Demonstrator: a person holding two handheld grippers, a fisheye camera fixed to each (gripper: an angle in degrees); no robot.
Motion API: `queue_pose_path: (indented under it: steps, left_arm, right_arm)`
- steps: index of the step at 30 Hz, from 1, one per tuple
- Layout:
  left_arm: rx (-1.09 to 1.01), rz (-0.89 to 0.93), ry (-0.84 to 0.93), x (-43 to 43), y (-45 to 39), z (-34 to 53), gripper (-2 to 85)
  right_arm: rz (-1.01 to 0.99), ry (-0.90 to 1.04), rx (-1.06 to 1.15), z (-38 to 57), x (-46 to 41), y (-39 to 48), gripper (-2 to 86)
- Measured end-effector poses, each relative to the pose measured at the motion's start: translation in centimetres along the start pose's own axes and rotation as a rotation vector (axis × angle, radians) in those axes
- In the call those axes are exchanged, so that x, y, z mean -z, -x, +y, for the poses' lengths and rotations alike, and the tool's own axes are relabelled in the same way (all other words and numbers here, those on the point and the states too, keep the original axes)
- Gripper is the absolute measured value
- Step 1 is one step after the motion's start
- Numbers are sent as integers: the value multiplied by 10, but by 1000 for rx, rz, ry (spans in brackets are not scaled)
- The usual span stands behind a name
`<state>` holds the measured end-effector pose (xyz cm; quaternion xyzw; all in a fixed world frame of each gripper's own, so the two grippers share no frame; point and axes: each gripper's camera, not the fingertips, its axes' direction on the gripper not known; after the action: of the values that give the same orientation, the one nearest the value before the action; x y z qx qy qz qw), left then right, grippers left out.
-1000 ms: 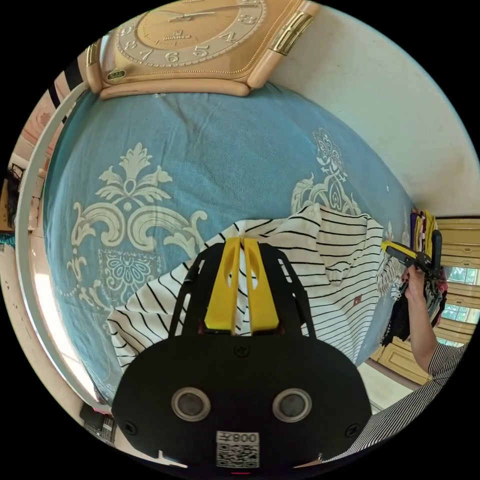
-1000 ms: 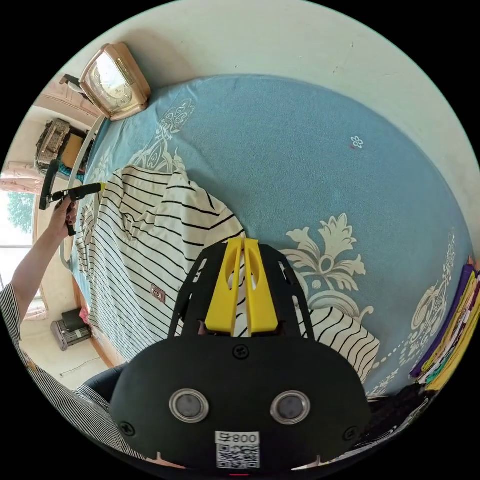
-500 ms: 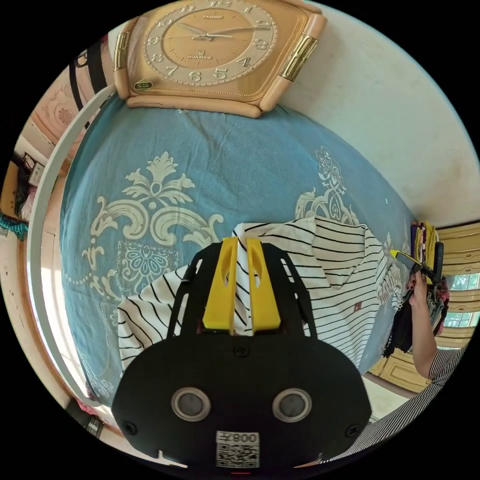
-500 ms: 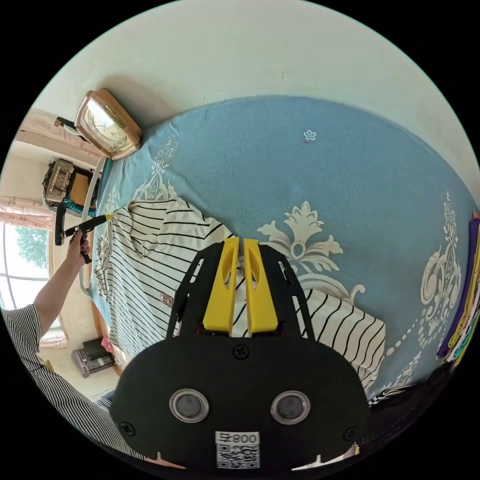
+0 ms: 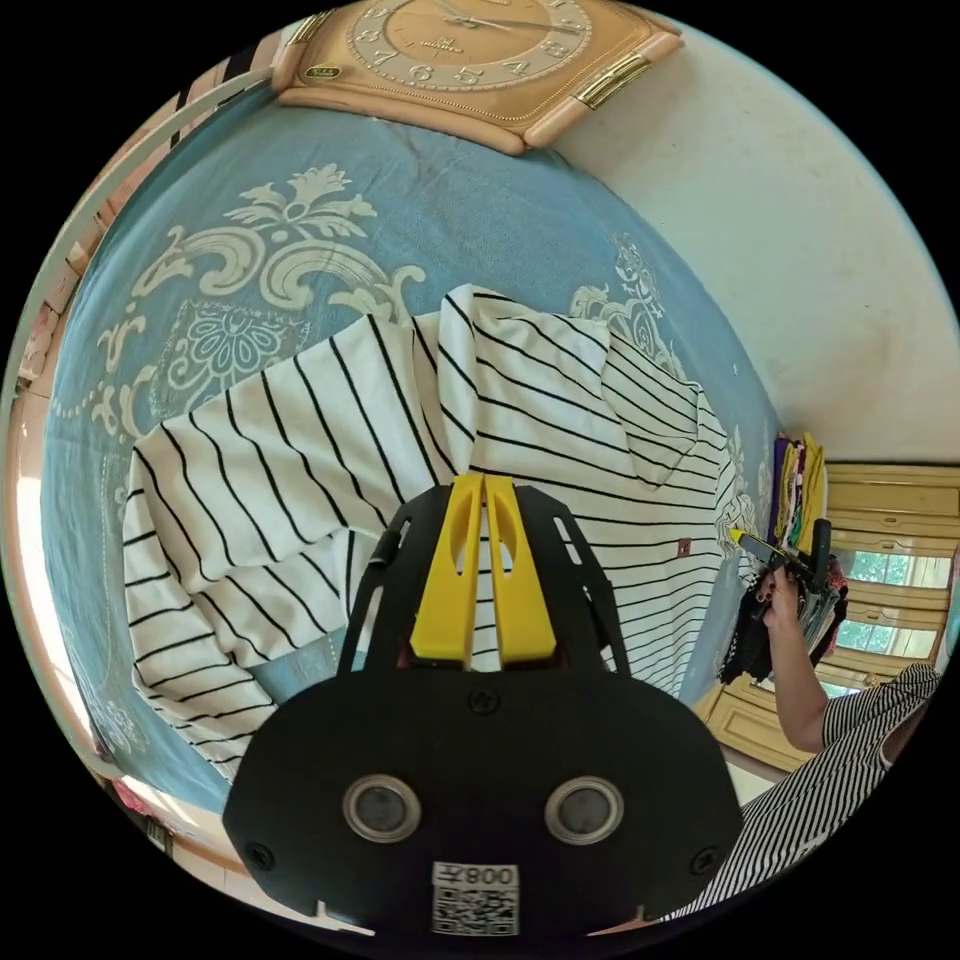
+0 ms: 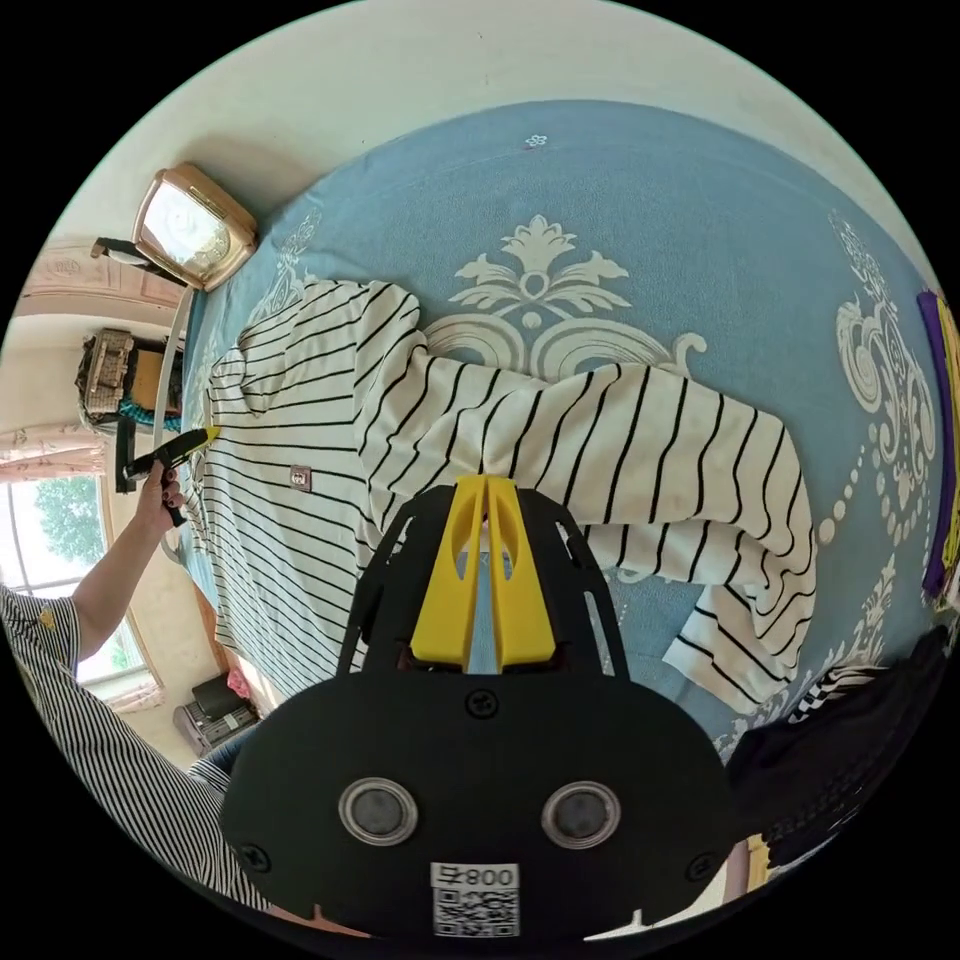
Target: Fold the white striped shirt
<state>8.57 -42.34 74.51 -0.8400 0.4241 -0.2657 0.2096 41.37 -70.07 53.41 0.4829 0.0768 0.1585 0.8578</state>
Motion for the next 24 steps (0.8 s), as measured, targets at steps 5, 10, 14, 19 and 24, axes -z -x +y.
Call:
queue_pose_path:
  steps: [5,10,14,19,24]
  left_arm:
    - [-96,67,-61,-18,-27,3,6]
    - [-267,242,3,-70,-80,-1,14]
    - [-454,343,148,-140,-143,-11,19]
    - [-662,415,253,-210,-219,-13,21]
    - [-829,434,326,-266,-280,-4,16]
  right_arm:
    - [2,-117,-94,46,33,-8,6]
    - [5,-162,-315,109,57,-50,18]
    - [13,-200,-534,161,77,-98,43]
    - [21,-280,-674,189,98,-130,66]
    - [75,-284,-735,187,97,-143,55]
